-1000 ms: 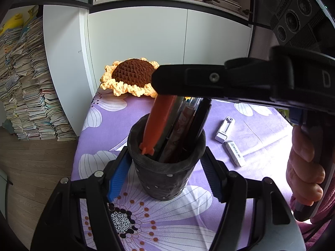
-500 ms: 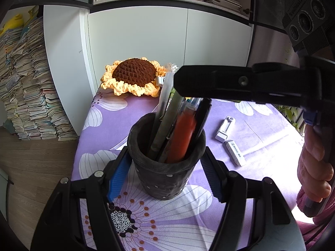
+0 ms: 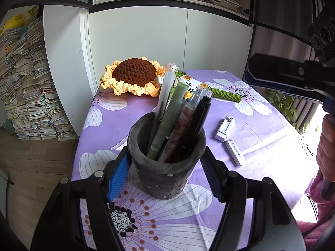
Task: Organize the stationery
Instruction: 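Grasp the white eraser with the right gripper, then lift the white eraser and drop it into the held cup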
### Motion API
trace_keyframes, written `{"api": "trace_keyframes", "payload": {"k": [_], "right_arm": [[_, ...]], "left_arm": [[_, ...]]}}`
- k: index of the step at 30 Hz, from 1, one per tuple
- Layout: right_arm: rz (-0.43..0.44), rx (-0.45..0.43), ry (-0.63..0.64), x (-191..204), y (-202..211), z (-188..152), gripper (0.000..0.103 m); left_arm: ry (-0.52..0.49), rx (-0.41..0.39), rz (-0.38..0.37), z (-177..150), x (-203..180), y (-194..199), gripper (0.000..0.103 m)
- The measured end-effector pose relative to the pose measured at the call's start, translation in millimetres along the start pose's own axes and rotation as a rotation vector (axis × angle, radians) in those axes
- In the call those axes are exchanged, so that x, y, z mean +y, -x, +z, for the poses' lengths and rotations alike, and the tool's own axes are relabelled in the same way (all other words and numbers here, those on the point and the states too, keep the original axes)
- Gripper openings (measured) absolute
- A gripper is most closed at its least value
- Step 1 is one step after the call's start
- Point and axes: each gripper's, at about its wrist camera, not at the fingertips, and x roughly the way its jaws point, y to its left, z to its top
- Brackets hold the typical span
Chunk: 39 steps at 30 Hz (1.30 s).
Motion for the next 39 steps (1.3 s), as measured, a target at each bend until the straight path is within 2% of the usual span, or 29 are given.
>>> {"api": "trace_keyframes", "payload": {"k": [3, 6, 10, 15, 23, 26, 27, 31, 35, 39], "right_arm": [[-0.176, 0.039, -0.039, -20.5, 8.4, -3.0, 0.043], [-0.358, 0.148, -0.125, -53.5, 2.0, -16.2, 0.043], [-0.472, 0.283, -0.190, -80.6, -15.2, -42.1, 0.043], [-0.452, 0.349, -0.205, -82.5, -33.4, -53.2, 0.043], [-0.511, 0.399, -0.200, -84.1, -56.7, -57.7, 0.041], [-0.523, 0.412, -0.187, -82.2, -61.4, -56.6, 0.031], [-0.528, 0.415, -0.180, -81.1, -63.5, -56.2, 0.024], [-0.543, 0.418, -0.149, -77.5, -67.1, -56.1, 0.020], [-0.472, 0.404, -0.172, -76.4, -58.8, -54.6, 0.018], [-0.426, 0.355, -0.140, -64.5, -39.5, -46.0, 0.017]], "left_arm": [[0.001, -0.001, 0.000, 0.3, 0.1, 0.0, 0.066], [0.000, 0.000, 0.000, 0.3, 0.1, -0.1, 0.066], [-0.003, 0.001, 0.003, 1.2, -0.9, 0.1, 0.066], [-0.003, 0.003, 0.002, 1.6, -0.3, 0.3, 0.066], [-0.003, 0.001, 0.000, 1.7, 1.0, -0.2, 0.066], [-0.002, -0.001, -0.002, 2.1, 1.6, -0.6, 0.066], [-0.003, -0.001, -0.002, 2.2, 1.7, -0.7, 0.066], [-0.002, 0.001, -0.002, 2.2, 1.6, -0.7, 0.066], [-0.005, 0.002, -0.001, 1.6, 1.5, -0.7, 0.066], [-0.005, 0.000, 0.001, 1.1, 1.3, -0.8, 0.066]]}}
